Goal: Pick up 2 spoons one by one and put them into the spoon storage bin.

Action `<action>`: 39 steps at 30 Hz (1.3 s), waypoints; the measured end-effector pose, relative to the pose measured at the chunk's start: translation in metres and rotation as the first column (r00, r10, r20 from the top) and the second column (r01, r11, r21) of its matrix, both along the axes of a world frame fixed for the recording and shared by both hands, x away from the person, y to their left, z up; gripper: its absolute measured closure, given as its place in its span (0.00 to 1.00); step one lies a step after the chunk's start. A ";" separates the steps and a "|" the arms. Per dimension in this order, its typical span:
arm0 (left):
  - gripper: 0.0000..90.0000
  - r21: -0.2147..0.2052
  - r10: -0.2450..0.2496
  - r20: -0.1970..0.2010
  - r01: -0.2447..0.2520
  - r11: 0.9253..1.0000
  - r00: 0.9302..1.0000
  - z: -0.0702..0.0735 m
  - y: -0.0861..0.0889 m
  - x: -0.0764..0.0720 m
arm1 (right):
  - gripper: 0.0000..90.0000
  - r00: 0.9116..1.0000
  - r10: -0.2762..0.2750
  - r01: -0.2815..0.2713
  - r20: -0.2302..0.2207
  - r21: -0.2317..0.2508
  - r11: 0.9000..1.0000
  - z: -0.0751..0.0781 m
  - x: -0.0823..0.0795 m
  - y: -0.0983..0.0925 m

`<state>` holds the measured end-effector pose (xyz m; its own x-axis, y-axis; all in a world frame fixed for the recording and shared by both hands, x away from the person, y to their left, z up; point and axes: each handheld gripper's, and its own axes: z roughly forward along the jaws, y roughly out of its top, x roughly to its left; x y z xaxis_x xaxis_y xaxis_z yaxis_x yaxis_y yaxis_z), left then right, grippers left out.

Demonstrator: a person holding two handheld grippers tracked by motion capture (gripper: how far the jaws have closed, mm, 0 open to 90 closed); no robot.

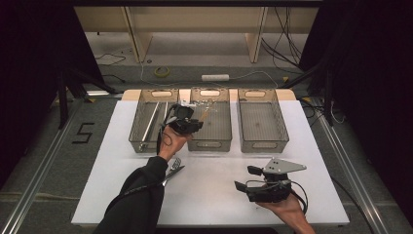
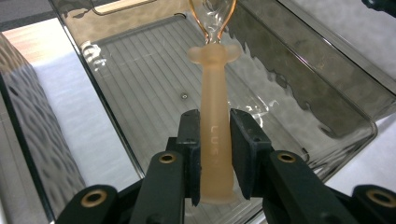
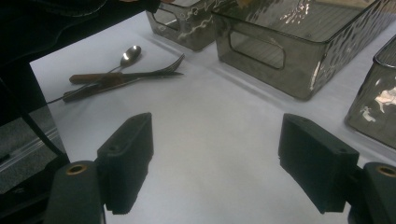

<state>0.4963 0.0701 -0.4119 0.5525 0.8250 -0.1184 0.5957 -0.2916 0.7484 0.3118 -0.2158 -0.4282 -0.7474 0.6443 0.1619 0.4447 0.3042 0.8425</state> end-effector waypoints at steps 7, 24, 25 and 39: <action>0.71 -0.031 0.017 -0.016 -0.017 0.999 1.000 0.001 0.001 0.003 | 0.30 1.000 0.005 -0.005 -0.003 0.004 1.000 0.000 0.000 0.000; 0.29 0.013 0.047 -0.054 -0.046 0.999 0.997 0.038 0.042 -0.042 | 0.30 1.000 -0.001 0.001 -0.003 -0.001 1.000 0.000 0.000 0.000; 0.28 0.021 0.044 -0.057 -0.043 0.999 0.997 0.039 0.045 -0.046 | 0.30 1.000 -0.001 0.001 -0.005 -0.001 1.000 0.000 0.000 0.000; 0.19 0.085 0.057 -0.100 -0.048 0.995 0.993 0.027 0.078 -0.096 | 0.30 1.000 0.006 -0.006 -0.009 -0.013 1.000 0.000 -0.001 0.003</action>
<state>0.4006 0.1485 -0.3844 0.4967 0.8619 -0.1025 0.6841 -0.3161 0.6573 0.3111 -0.2123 -0.4286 -0.7501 0.6415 0.1604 0.4500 0.3176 0.8346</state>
